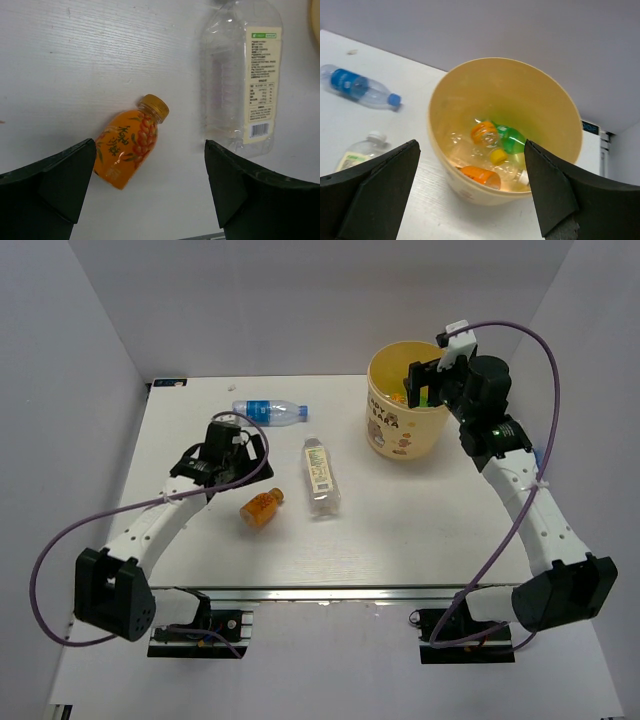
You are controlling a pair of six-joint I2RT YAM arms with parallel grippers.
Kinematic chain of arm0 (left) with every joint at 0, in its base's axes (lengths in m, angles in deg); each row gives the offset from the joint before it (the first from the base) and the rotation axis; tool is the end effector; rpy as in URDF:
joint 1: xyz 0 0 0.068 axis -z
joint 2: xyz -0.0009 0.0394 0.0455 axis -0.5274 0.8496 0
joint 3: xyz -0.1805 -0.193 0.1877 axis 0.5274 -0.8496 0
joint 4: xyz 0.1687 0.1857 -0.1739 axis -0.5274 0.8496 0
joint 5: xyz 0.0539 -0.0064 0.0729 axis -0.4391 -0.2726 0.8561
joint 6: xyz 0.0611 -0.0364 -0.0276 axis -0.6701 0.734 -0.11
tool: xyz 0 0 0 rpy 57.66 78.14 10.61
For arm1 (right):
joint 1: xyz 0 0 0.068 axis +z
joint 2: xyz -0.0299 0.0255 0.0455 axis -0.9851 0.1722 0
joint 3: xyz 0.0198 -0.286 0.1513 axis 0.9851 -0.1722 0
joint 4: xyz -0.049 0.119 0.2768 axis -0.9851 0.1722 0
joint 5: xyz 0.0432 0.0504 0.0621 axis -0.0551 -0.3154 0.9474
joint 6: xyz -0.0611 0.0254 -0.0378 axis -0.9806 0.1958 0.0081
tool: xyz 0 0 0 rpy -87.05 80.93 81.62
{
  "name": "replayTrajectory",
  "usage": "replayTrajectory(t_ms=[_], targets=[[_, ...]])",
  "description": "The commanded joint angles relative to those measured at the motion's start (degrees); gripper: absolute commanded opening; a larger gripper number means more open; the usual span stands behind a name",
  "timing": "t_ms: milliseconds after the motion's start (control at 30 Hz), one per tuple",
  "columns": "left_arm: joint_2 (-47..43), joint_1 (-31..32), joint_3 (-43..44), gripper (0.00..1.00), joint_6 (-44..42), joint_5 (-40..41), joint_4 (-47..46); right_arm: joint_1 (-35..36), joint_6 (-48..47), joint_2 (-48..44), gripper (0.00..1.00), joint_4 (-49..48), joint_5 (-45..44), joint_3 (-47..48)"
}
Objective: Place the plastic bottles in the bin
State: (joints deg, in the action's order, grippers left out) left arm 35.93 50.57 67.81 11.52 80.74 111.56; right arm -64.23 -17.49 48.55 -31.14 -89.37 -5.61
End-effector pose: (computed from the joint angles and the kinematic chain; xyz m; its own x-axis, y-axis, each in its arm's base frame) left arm 0.2965 -0.0969 0.2911 -0.7545 -0.3027 -0.5823 -0.1321 0.9392 -0.3171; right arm 0.3613 0.1016 0.4857 -0.0367 -0.1529 -0.9876 -0.2669 0.9538 -0.1378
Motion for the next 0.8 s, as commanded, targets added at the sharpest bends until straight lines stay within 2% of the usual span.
replayTrajectory(t_ms=[0,67,167,367,467,667,733,767], targets=[[3.5,1.0,4.0,0.98,-6.5,3.7,2.7,0.1,1.1,-2.8,0.89,-1.4,9.5,-2.6],[4.8,1.6,3.4,0.98,-7.6,7.8,2.2,0.1,-0.2,-4.1,0.89,-0.5,11.9,-3.2],[7.7,1.7,2.1,0.98,-11.0,2.8,-1.9,0.1,0.2,-5.5,0.89,-0.3,13.0,-4.6],[16.0,3.3,1.7,0.98,-9.4,5.1,-1.9,0.1,-1.1,-7.7,0.89,-1.9,15.5,-7.3],[16.2,3.7,-0.6,0.98,-8.7,-1.8,-6.8,0.1,-1.1,-8.1,0.89,-2.3,16.5,-7.9],[13.5,5.8,-7.3,0.98,-6.2,-0.5,-11.1,0.1,-1.0,-8.2,0.89,-3.3,16.7,-8.6],[13.8,7.1,-8.1,0.94,-5.2,2.0,-10.5,0.1,-0.6,-8.3,0.89,-3.1,16.6,-8.6],[14.3,8.2,-8.3,0.86,-5.0,3.5,-10.0,0.1,-0.4,-8.9,0.89,-3.1,15.8,-8.8]])
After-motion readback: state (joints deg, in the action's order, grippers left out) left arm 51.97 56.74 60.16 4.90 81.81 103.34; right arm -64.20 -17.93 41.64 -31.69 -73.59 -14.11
